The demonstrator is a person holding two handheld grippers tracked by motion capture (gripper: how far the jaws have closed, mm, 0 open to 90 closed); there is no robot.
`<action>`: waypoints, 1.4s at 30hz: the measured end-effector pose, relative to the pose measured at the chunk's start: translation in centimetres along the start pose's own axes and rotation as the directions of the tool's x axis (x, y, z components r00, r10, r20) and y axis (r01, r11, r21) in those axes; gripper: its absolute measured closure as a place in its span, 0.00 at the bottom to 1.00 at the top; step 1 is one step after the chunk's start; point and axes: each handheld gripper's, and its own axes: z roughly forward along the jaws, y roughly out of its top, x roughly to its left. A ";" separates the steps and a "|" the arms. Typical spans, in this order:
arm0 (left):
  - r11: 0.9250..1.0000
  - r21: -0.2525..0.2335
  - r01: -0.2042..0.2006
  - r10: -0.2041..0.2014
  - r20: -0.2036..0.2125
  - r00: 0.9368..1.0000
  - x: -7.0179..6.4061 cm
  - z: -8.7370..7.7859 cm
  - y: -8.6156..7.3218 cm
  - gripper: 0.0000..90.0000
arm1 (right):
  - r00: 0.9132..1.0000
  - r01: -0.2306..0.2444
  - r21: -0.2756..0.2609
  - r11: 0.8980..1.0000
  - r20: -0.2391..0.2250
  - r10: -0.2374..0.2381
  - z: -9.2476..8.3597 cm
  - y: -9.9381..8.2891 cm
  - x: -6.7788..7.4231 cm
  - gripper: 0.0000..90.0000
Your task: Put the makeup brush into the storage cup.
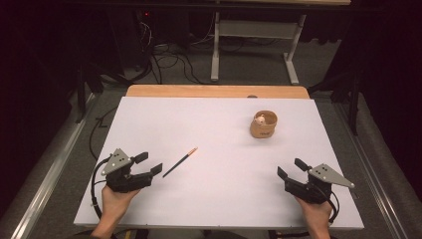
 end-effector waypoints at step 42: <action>1.000 0.005 -0.001 0.001 0.001 1.000 -0.4 0.2 0.3 0.35 | 1.000 -0.008 0.013 1.000 0.005 0.008 0.1 -0.1 -0.1 0.34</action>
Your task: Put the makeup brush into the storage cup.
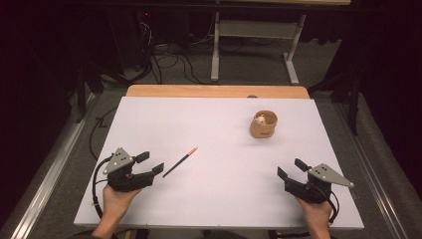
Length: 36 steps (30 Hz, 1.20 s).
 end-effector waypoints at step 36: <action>1.000 -0.026 -0.016 0.017 0.028 0.999 -0.9 0.6 2.4 0.35 | 1.000 -0.015 -0.005 1.000 -0.003 0.015 0.1 0.0 -0.1 0.34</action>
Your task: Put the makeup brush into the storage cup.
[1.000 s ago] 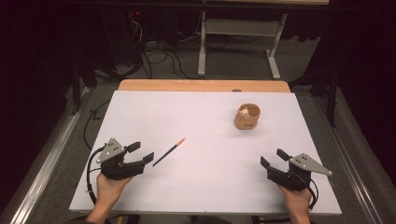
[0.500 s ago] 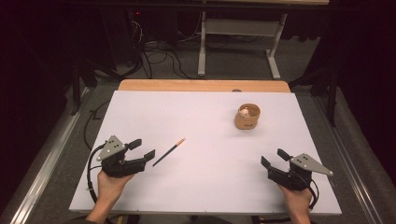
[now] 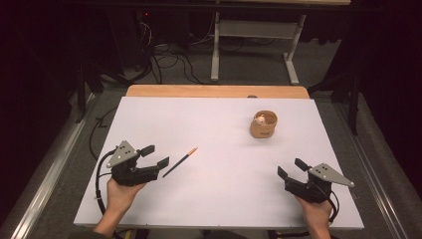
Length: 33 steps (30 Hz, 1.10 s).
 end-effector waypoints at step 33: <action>1.000 -0.015 -0.002 0.002 0.026 1.000 -0.5 2.5 1.8 0.34 | 1.000 0.001 -0.004 1.000 -0.006 -0.001 0.0 0.1 0.0 0.33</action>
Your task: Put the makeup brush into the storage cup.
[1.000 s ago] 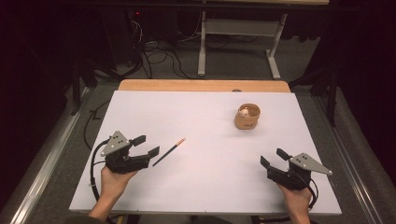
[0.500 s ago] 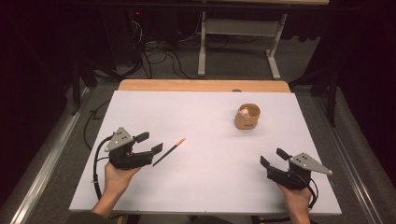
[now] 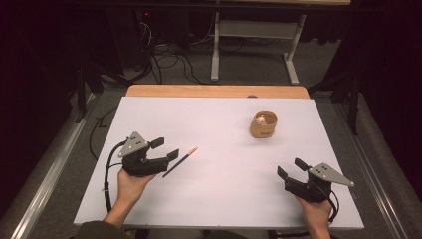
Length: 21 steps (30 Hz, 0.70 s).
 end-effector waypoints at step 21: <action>1.000 -0.001 -0.017 0.017 0.017 1.000 -0.6 2.3 1.1 0.35 | 1.000 0.000 -0.001 1.000 -0.003 0.000 0.0 0.0 0.0 0.33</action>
